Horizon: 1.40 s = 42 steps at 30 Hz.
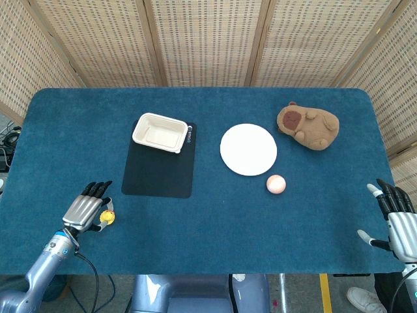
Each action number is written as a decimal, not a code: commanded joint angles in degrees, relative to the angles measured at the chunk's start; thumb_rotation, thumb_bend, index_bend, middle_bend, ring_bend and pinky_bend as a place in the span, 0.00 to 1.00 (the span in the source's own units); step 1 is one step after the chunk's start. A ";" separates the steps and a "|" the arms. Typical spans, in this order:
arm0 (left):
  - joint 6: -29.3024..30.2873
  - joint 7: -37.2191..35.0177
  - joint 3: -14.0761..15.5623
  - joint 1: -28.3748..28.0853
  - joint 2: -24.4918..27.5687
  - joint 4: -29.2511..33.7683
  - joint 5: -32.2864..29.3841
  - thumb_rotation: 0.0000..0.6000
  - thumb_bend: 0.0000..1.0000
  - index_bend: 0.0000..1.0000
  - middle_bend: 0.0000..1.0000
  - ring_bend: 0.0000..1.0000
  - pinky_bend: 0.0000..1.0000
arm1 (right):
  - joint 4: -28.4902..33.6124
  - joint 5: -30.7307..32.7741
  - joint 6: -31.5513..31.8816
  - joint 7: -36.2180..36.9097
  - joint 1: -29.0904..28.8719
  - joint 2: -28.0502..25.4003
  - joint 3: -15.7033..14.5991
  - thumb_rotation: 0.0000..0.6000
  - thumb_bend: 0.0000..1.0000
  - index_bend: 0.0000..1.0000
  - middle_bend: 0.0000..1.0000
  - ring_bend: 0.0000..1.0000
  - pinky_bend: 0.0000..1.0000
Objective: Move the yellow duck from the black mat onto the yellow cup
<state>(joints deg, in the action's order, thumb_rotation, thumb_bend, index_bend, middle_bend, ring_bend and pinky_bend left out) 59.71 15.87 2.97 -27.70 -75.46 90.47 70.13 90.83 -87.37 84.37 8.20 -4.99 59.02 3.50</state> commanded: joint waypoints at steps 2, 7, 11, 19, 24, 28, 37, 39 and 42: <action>-0.16 -0.48 0.03 0.52 -0.18 -0.79 -0.17 1.00 0.35 0.56 0.00 0.00 0.00 | 0.02 -0.07 0.00 0.01 0.01 -0.03 -0.04 1.00 0.00 0.09 0.00 0.00 0.00; -1.17 -1.50 -0.18 0.79 -0.63 -2.15 -0.29 1.00 0.35 0.55 0.00 0.00 0.00 | 0.05 -0.17 0.05 -0.16 0.04 0.02 -0.11 1.00 0.00 0.09 0.00 0.00 0.00; -1.61 -1.48 -0.57 0.79 -0.88 -2.82 -0.42 1.00 0.35 0.54 0.00 0.00 0.00 | 0.07 -0.10 -0.02 -0.47 0.01 0.12 -0.10 1.00 0.00 0.09 0.00 0.00 0.00; -1.85 -4.50 0.15 1.42 0.40 -2.83 2.62 1.00 0.16 0.21 0.00 0.00 0.00 | 0.06 -0.13 -0.06 -0.48 0.00 0.14 -0.14 1.00 0.00 0.09 0.00 0.00 0.00; 1.64 -7.99 -0.37 3.03 2.04 -2.00 4.98 1.00 0.15 0.06 0.00 0.00 0.00 | 0.17 -0.34 0.05 -0.40 0.03 0.08 -0.21 1.00 0.00 0.09 0.00 0.00 0.00; 9.60 -14.38 -2.22 6.26 6.33 2.10 7.82 1.00 0.13 0.00 0.00 0.00 0.00 | 0.37 -0.58 0.26 -0.23 0.11 -0.07 -0.28 1.00 0.00 0.09 0.00 0.00 0.00; 20.76 -15.64 -4.88 12.89 16.60 14.00 5.73 1.00 0.09 0.00 0.00 0.00 0.00 | 0.28 -0.89 0.78 -0.24 0.27 -0.14 -0.29 1.00 0.00 0.09 0.00 0.00 0.00; 21.68 -15.28 -4.93 13.63 16.99 14.67 5.93 1.00 0.09 0.00 0.00 0.00 0.00 | 0.24 -1.04 1.08 -0.34 0.37 -0.12 -0.28 1.00 0.00 0.09 0.00 0.00 0.00; 21.23 -15.06 -5.01 13.82 16.81 14.48 5.95 1.00 0.09 0.00 0.00 0.00 0.00 | 0.38 -1.20 1.70 -0.78 0.62 -0.14 -0.26 1.00 0.00 0.09 0.00 0.00 0.00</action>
<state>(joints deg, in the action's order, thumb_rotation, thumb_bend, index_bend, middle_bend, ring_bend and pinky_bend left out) 81.32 0.78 -1.89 -13.92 -58.68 104.94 76.18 91.15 -88.51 85.94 7.52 -4.46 58.89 3.23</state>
